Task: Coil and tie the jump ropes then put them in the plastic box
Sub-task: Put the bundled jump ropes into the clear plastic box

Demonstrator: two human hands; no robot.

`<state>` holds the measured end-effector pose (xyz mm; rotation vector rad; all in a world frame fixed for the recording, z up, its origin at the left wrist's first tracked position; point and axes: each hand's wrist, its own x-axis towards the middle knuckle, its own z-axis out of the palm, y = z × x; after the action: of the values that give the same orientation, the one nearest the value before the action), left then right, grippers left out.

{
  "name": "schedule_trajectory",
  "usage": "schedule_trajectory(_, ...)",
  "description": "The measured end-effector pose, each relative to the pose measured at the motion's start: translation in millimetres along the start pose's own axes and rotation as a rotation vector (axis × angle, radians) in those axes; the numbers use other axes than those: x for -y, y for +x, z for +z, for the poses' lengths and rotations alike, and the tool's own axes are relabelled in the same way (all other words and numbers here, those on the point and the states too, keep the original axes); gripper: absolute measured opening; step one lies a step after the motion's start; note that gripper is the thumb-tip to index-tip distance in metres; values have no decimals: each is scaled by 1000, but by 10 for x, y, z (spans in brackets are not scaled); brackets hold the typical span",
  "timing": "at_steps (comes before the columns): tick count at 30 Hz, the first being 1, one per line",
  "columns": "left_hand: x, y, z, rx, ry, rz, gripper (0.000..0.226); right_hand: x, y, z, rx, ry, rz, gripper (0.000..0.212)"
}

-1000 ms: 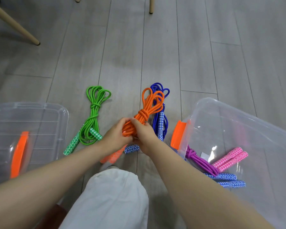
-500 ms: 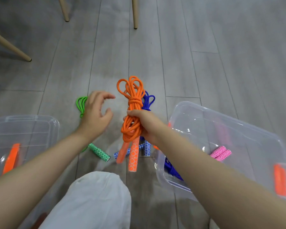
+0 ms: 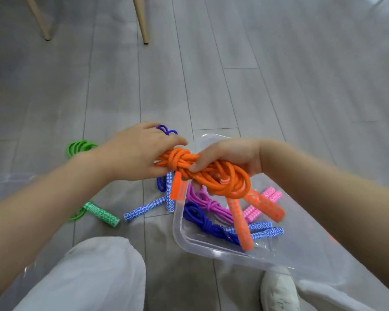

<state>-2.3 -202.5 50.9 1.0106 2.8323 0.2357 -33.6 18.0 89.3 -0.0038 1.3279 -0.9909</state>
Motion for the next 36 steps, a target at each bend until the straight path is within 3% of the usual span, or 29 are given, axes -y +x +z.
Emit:
schedule_trajectory(3, -278, 157, -19, 60, -88, -2, 44, -221, -213, -240, 35, -111, 53, 23)
schedule_trajectory(8, -643, 318, 117, 199, -134, 42, 35, -722, -523, -618, 98, -107, 119, 56)
schedule_trajectory(11, -772, 382, 230, 260, -153, 54, 35, -1040, -579, -788, 223, -154, 233, 52)
schedule_trajectory(16, -977, 565, 424, 325, -158, 66, 44, -1320, -594, -953, 206, -349, 320, 46)
schedule_trajectory(19, -1112, 643, 607, 328, -79, 95, 45, -1448, -572, -1003, 234, -426, 405, 52)
schedule_trajectory(21, -1164, 692, 719, 380, 36, 85, 45, -1572, -489, -1025, 142, -553, 452, 49)
schedule_trajectory(25, -1187, 862, 929, 463, 262, 16, 42, -1752, -335, -1103, -217, -934, 461, 35)
schedule_trajectory(29, -1166, 1131, 1143, 502, 397, -52, 31, -1797, -281, -1182, -472, -1094, 390, 44)
schedule_trajectory(33, -1123, 1386, 1266, 619, 431, -91, 38, -1970, -79, -1244, -715, -1274, 282, 49)
schedule_trajectory(36, -1081, 1451, 1322, 618, 469, -108, 39, -2100, 50, -1321, -793, -1423, 246, 58)
